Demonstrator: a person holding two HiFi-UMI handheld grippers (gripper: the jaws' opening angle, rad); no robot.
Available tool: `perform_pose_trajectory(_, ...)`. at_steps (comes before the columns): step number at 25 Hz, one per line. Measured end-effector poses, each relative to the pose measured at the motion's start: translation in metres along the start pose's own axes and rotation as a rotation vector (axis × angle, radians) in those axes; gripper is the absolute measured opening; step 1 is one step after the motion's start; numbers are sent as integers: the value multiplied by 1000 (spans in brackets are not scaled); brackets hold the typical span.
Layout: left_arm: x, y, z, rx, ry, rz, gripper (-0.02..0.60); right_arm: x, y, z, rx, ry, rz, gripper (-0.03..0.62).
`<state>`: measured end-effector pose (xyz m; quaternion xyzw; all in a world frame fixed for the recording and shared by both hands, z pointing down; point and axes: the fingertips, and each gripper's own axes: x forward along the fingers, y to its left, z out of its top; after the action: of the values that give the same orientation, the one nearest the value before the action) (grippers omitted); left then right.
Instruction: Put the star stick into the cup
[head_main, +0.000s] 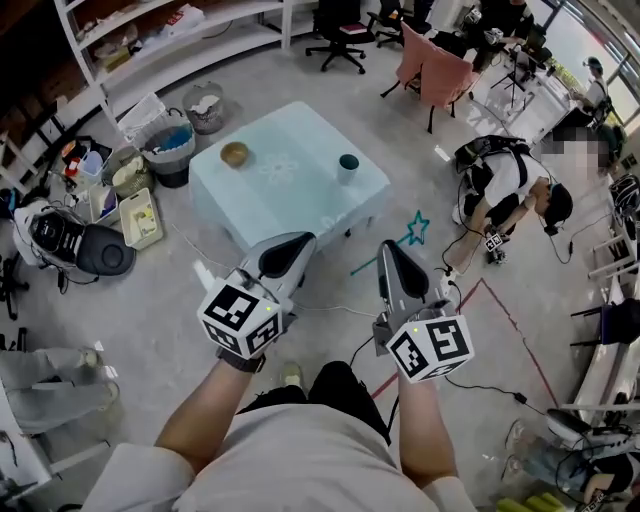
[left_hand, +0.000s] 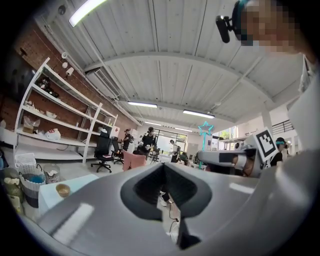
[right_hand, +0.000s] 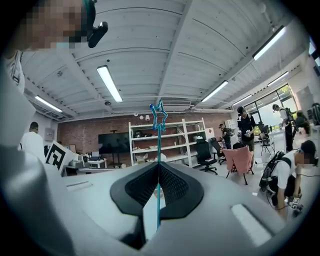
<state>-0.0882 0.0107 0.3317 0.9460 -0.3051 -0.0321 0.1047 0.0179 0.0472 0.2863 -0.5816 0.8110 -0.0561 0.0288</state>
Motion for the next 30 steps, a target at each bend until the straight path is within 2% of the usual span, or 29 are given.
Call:
perform_pose_trajectory(6, 24, 29, -9, -7, 1, 17, 6, 40, -16, -11, 8, 8, 22, 15)
perform_pose_trajectory(13, 76, 70, -8, -4, 9, 44, 6, 102, -55, -18, 31, 14, 54, 15)
perform_pose_trajectory(22, 165, 117, -7, -8, 18, 76, 6, 182, -130, -20, 65, 34, 87, 15)
perform_pose_trajectory(30, 242, 159, -33, -30, 41, 108, 6, 249, -204, -44, 92, 84, 103, 15)
